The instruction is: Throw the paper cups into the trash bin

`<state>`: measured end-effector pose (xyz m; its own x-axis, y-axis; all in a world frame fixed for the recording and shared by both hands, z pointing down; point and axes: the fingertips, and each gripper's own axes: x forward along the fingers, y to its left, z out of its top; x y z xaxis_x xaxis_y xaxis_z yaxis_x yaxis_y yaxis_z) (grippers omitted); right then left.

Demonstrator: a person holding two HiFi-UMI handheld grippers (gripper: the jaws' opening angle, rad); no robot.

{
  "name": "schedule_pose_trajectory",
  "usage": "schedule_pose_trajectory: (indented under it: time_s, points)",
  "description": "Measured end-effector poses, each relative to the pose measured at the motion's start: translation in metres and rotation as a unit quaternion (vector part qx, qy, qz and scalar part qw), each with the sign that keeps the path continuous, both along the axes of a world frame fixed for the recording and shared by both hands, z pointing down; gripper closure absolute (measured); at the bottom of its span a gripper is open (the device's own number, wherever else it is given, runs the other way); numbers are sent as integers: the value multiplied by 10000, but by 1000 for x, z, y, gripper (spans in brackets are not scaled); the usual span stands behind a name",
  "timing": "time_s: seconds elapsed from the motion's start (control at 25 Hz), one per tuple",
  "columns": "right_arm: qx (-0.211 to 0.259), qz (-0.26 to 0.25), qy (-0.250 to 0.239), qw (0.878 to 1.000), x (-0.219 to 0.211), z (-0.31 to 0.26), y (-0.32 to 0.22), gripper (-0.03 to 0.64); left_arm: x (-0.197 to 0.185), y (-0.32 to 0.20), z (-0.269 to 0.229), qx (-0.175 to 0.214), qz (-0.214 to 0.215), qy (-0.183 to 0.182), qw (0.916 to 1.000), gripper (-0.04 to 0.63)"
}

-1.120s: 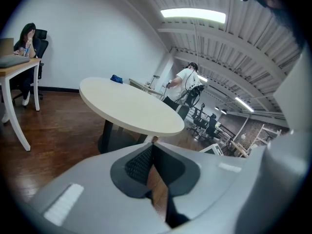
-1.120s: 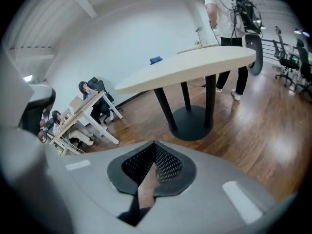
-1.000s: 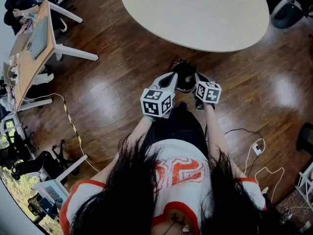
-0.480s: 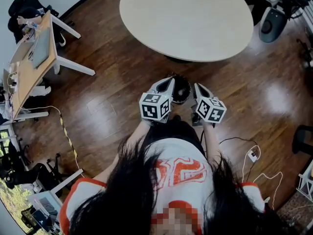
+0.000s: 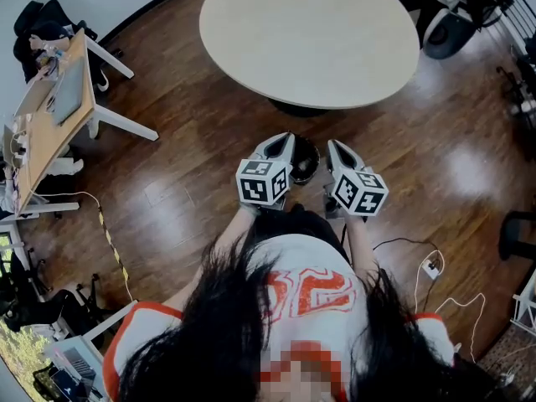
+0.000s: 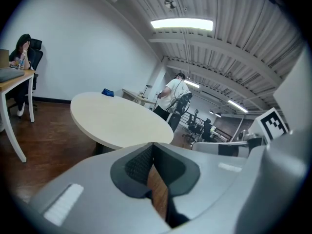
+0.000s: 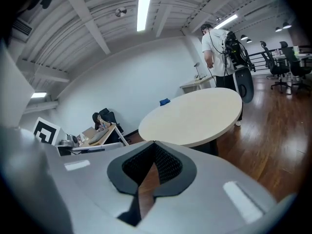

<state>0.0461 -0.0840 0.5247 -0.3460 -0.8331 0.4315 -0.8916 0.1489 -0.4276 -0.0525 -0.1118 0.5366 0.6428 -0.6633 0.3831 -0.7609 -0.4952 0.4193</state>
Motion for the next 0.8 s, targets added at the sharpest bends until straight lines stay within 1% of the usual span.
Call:
schedule_pose_trajectory:
  time_s: [0.2,0.56,0.8]
  points:
    - [-33,-34,105,9999,-5,3,5,615,-4,5,-4,27,17,-14,10000,595]
    - [-79,64,51,9999,-1,6,12,615,0,14,-6,54,112,-73,9999,595]
    - [-108,62,39,9999,-2,9,15,615,-1,18,-3,19,96,-114,9999,595]
